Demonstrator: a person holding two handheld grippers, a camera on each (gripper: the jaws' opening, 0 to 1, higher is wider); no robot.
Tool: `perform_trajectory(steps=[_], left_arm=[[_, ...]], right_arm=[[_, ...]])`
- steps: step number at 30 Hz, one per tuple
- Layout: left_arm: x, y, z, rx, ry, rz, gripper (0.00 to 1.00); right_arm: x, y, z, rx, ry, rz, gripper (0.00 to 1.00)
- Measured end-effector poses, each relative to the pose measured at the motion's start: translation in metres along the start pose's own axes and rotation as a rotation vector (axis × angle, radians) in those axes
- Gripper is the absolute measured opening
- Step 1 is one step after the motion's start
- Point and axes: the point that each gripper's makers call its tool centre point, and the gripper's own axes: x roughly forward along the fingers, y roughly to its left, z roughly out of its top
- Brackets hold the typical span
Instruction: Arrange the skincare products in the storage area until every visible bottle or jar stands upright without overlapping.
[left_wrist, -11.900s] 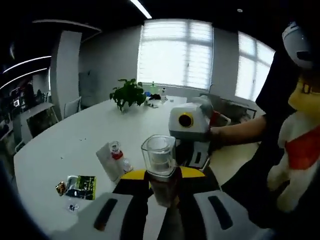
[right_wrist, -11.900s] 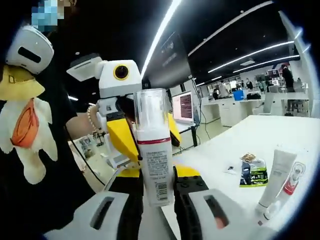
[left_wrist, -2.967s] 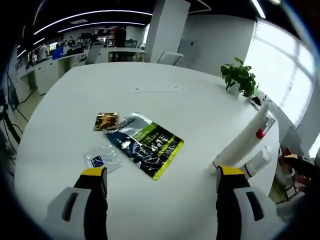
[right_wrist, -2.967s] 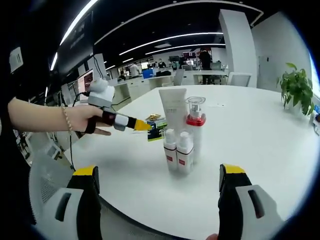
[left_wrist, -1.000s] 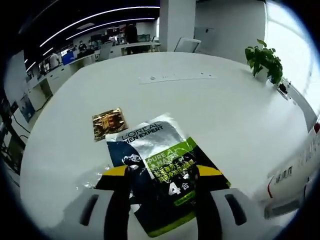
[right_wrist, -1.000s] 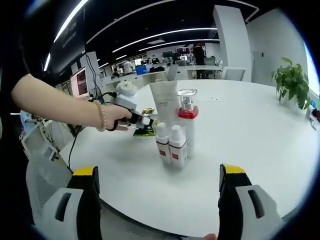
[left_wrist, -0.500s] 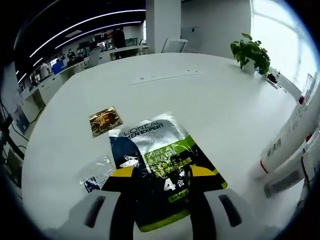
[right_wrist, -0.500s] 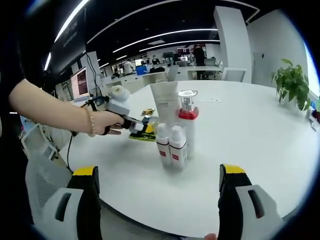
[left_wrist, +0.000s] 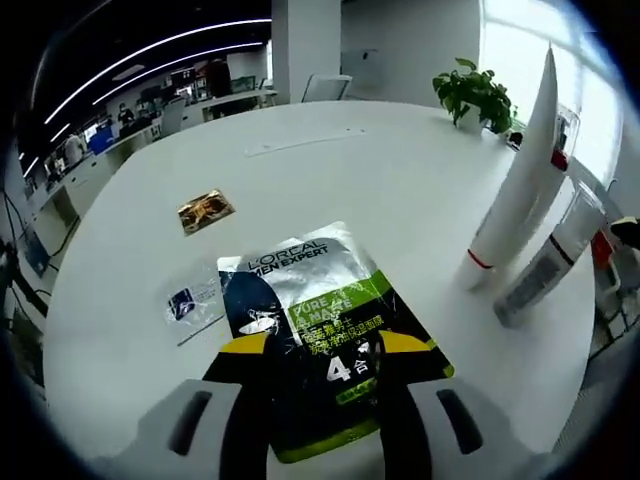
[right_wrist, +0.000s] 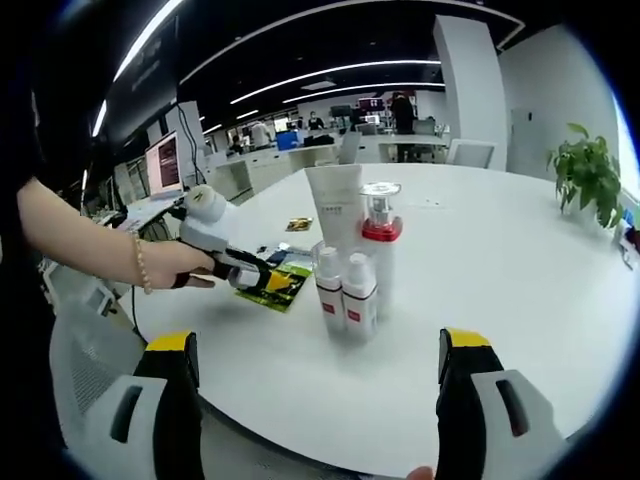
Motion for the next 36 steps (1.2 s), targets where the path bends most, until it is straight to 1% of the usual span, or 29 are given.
perform_trajectory(steps=[3, 6, 15, 23, 27, 29, 33, 36], left_arm=[[-0.010, -0.003, -0.010, 0.004, 0.003, -0.006, 0.33], [-0.015, -0.005, -0.016, 0.013, 0.006, -0.016, 0.33], [-0.047, -0.013, -0.049, 0.029, 0.025, -0.037, 0.33], [-0.077, -0.025, -0.076, 0.050, 0.049, -0.062, 0.33], [-0.086, -0.028, -0.085, 0.055, 0.073, -0.071, 0.33], [-0.094, -0.030, -0.093, 0.060, 0.083, -0.081, 0.33], [-0.101, -0.031, -0.102, 0.066, 0.095, -0.086, 0.33], [-0.103, -0.032, -0.105, 0.066, 0.093, -0.087, 0.33]], right_arm=[[0.000, 0.001, 0.000, -0.005, 0.000, 0.004, 0.99], [0.000, 0.001, 0.000, -0.009, -0.001, 0.006, 0.99], [0.001, 0.004, 0.001, -0.033, 0.000, 0.018, 0.99], [0.001, 0.009, 0.000, -0.057, 0.003, 0.033, 0.99], [0.001, 0.012, 0.000, -0.072, 0.002, 0.040, 0.99], [0.001, 0.014, 0.000, -0.084, 0.004, 0.042, 0.99], [0.001, 0.016, -0.001, -0.103, 0.007, 0.050, 0.99], [0.000, 0.018, 0.000, -0.106, 0.005, 0.054, 0.99]])
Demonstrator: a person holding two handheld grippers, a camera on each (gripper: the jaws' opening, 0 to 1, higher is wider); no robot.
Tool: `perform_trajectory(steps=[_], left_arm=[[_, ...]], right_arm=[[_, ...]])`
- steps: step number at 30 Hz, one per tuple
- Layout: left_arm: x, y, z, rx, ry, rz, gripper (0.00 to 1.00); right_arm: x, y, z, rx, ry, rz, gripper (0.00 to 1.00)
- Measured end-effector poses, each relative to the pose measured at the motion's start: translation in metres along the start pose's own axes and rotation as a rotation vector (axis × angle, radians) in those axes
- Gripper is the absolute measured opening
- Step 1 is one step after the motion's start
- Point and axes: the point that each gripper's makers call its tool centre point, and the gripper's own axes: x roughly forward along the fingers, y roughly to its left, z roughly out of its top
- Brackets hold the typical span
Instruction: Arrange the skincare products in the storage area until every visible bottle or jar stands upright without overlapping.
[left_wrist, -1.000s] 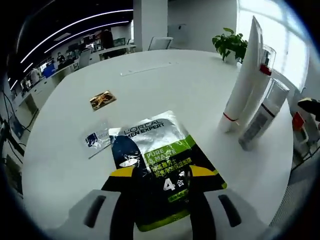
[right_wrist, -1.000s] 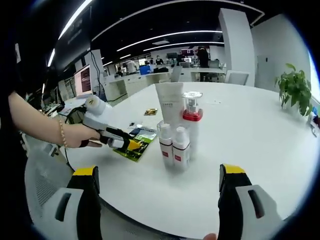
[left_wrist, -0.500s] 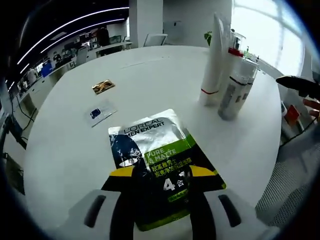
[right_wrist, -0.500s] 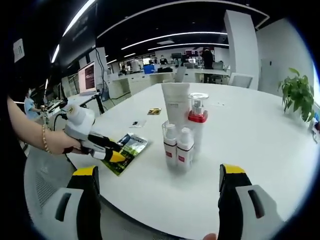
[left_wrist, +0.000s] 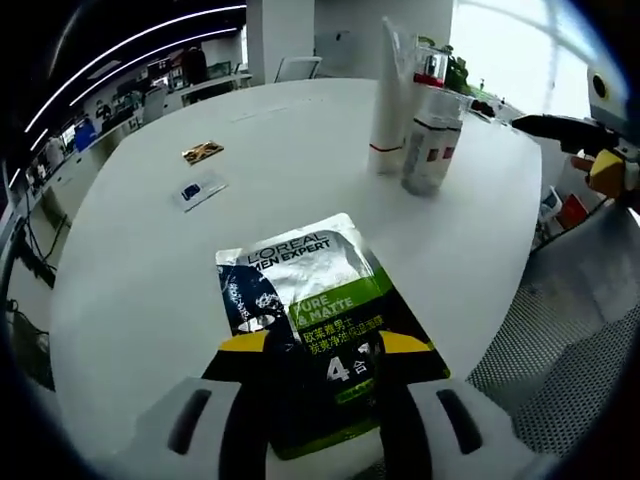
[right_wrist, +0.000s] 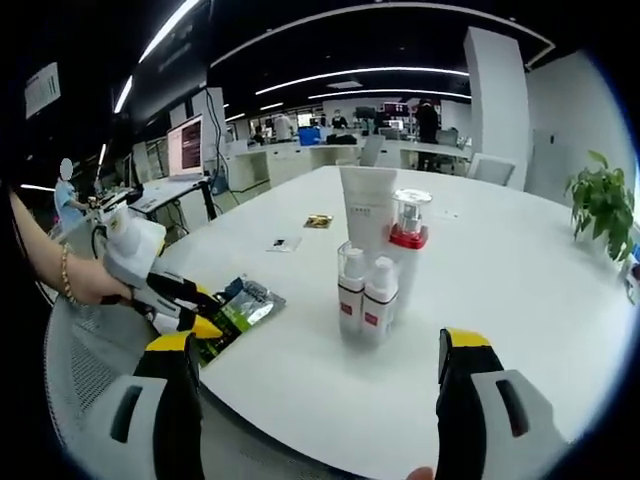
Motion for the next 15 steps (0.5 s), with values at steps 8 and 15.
perform_trajectory(steps=[8, 15], left_arm=[[-0.0018, -0.0003, -0.0011, -0.003, 0.014, 0.000, 0.42], [-0.0084, 0.0011, -0.0003, -0.051, 0.026, 0.027, 0.59]], right_arm=[[-0.0007, 0.0015, 0.0022, -0.004, -0.013, 0.010, 0.99], [-0.0018, 0.0044, 0.0052, -0.009, -0.023, 0.024, 0.99]])
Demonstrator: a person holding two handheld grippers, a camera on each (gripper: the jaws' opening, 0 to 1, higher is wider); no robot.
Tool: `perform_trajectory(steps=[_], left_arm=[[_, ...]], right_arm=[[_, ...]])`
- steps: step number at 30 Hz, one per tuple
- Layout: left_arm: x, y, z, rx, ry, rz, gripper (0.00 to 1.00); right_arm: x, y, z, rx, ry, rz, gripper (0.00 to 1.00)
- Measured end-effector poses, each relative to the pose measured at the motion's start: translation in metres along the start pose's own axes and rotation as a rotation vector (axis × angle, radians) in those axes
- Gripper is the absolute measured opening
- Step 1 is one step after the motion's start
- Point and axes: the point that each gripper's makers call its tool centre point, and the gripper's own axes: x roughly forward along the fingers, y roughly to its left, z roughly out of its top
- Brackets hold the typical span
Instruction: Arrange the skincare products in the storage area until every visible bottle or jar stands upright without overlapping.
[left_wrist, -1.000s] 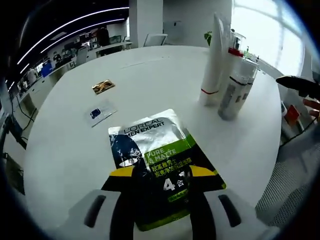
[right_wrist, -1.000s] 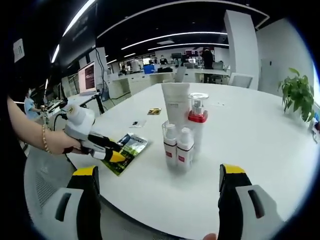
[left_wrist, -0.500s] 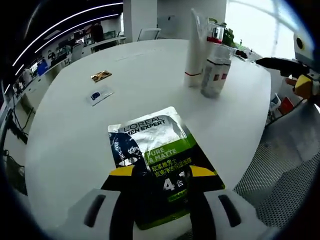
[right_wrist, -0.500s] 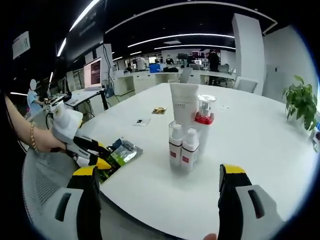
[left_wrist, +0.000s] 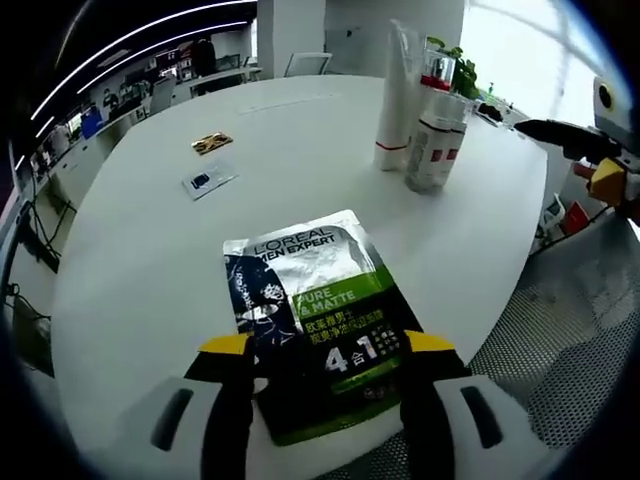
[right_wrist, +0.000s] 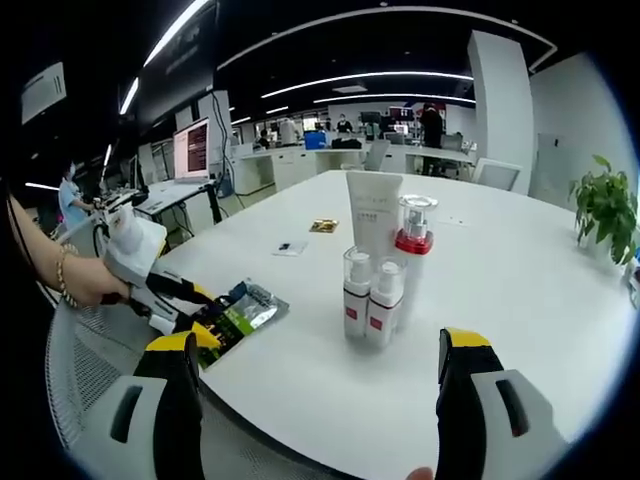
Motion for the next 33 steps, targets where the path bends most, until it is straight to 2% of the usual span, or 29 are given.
perform_trajectory(steps=[7, 10, 13, 16, 18, 19, 20, 21, 26, 28, 30, 32, 33], left_arm=[[0.004, 0.003, 0.005, -0.082, 0.017, 0.015, 0.81], [0.008, 0.003, 0.003, -0.101, 0.048, 0.031, 0.85], [0.013, 0.007, -0.003, -0.103, 0.067, 0.049, 0.85], [0.014, 0.005, -0.003, -0.082, 0.075, 0.056, 0.86], [0.015, 0.010, -0.006, -0.033, 0.106, 0.075, 0.85], [0.017, 0.009, -0.010, -0.020, 0.107, 0.077, 0.86], [0.018, 0.007, -0.005, -0.018, 0.074, 0.067, 0.86], [0.015, 0.004, -0.005, -0.024, 0.088, 0.069, 0.86], [0.014, 0.003, -0.002, -0.017, 0.067, 0.068, 0.86], [0.013, -0.001, -0.002, -0.002, 0.048, 0.057, 0.82], [0.007, -0.010, -0.002, 0.023, 0.035, 0.038, 0.73], [0.010, -0.005, -0.001, 0.021, 0.041, 0.049, 0.72], [0.012, -0.010, 0.001, 0.039, 0.036, 0.038, 0.70]], right_arm=[[0.001, 0.004, 0.001, -0.013, -0.005, 0.025, 0.99], [0.001, 0.005, 0.001, -0.016, -0.007, 0.031, 0.98], [0.001, 0.005, 0.002, -0.013, -0.013, 0.035, 0.98], [0.001, 0.006, 0.003, -0.014, -0.016, 0.040, 0.97], [0.001, 0.006, 0.003, -0.018, -0.017, 0.044, 0.97], [0.001, 0.006, 0.003, -0.018, -0.017, 0.045, 0.97], [0.001, 0.006, 0.003, -0.018, -0.016, 0.046, 0.97], [0.001, 0.006, 0.003, -0.018, -0.018, 0.047, 0.97], [0.001, 0.006, 0.004, -0.018, -0.022, 0.049, 0.97], [0.001, 0.006, 0.004, -0.017, -0.023, 0.049, 0.97], [0.001, 0.006, 0.004, -0.015, -0.025, 0.049, 0.97], [0.001, 0.006, 0.004, -0.013, -0.025, 0.049, 0.97], [0.001, 0.005, 0.004, -0.012, -0.022, 0.049, 0.96]])
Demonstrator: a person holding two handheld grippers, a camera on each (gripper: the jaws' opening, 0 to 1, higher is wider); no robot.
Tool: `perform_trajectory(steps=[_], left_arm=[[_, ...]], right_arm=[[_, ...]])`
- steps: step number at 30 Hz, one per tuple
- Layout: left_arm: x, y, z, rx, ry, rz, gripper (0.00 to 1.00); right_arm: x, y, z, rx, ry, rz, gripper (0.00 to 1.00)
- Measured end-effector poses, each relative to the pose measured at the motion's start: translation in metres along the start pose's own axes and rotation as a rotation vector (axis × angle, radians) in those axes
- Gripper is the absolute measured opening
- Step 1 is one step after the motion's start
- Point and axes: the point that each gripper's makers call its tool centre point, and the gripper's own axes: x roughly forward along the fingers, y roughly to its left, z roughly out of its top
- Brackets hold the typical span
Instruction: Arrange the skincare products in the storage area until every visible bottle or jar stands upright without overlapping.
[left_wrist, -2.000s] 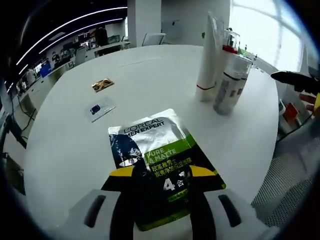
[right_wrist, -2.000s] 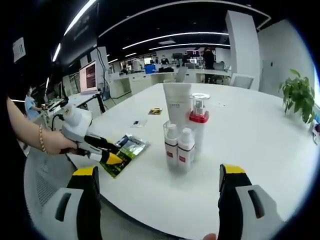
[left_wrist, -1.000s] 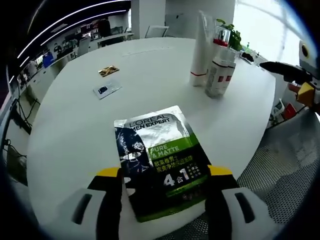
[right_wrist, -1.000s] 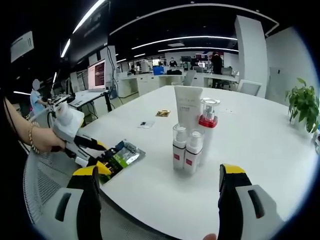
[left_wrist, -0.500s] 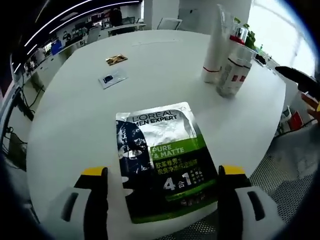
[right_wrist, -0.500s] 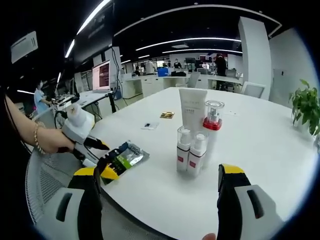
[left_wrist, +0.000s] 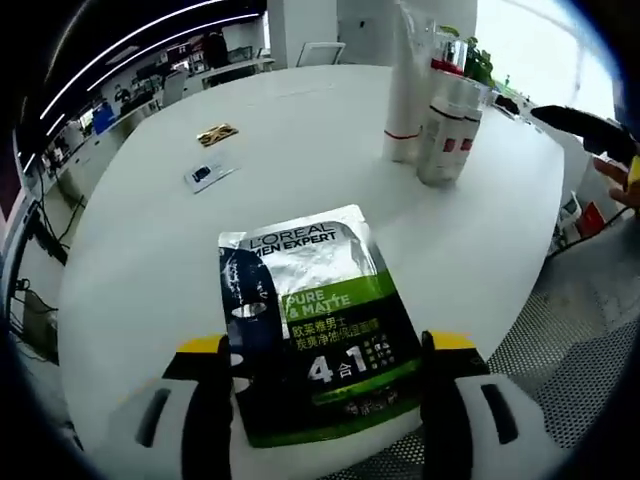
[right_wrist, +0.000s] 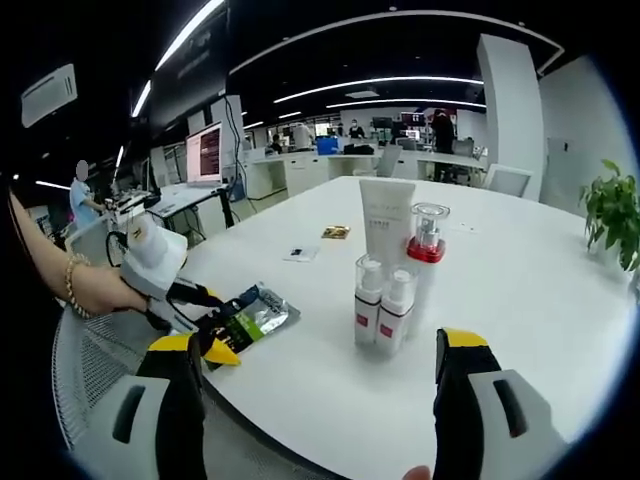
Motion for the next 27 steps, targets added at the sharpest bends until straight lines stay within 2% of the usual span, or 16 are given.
perform_trajectory(steps=[2, 4, 5, 7, 9, 13, 14, 15, 18, 23, 26, 27], left_arm=[[-0.002, -0.007, 0.002, 0.067, -0.026, -0.020, 0.63], [-0.001, -0.011, 0.002, 0.059, -0.016, -0.034, 0.56], [0.000, -0.015, 0.004, 0.082, -0.027, -0.055, 0.51], [0.002, -0.024, 0.007, 0.088, -0.040, -0.084, 0.38], [0.002, -0.026, 0.008, 0.102, -0.047, -0.078, 0.32], [0.003, -0.020, 0.011, 0.072, -0.073, -0.079, 0.26], [0.004, -0.022, 0.014, 0.053, -0.088, -0.088, 0.21], [0.003, -0.023, 0.015, -0.001, -0.093, -0.100, 0.14], [0.003, -0.023, 0.013, 0.027, -0.091, -0.100, 0.13], [-0.001, -0.026, 0.014, 0.024, -0.092, -0.112, 0.11], [-0.012, -0.026, 0.030, -0.067, -0.157, -0.137, 0.11], [-0.017, -0.027, 0.034, -0.070, -0.174, -0.143, 0.11]], right_arm=[[0.000, 0.000, 0.000, -0.001, -0.001, -0.001, 0.96], [0.000, 0.000, 0.000, 0.000, 0.000, -0.001, 0.96], [0.000, 0.000, 0.000, -0.002, 0.000, -0.002, 0.96], [0.000, 0.000, 0.000, -0.003, 0.001, -0.002, 0.96], [0.000, 0.000, 0.000, -0.005, 0.002, -0.003, 0.95], [0.001, 0.000, -0.001, -0.011, 0.007, -0.001, 0.95], [0.001, 0.000, -0.001, -0.013, 0.007, -0.001, 0.95], [0.001, 0.001, -0.001, -0.012, 0.008, 0.000, 0.95], [0.001, 0.001, -0.001, -0.014, 0.008, -0.001, 0.95], [0.001, 0.001, -0.002, -0.014, 0.011, 0.001, 0.95], [0.001, 0.002, -0.002, -0.018, 0.014, 0.004, 0.94], [0.001, 0.003, -0.002, -0.018, 0.014, 0.005, 0.94]])
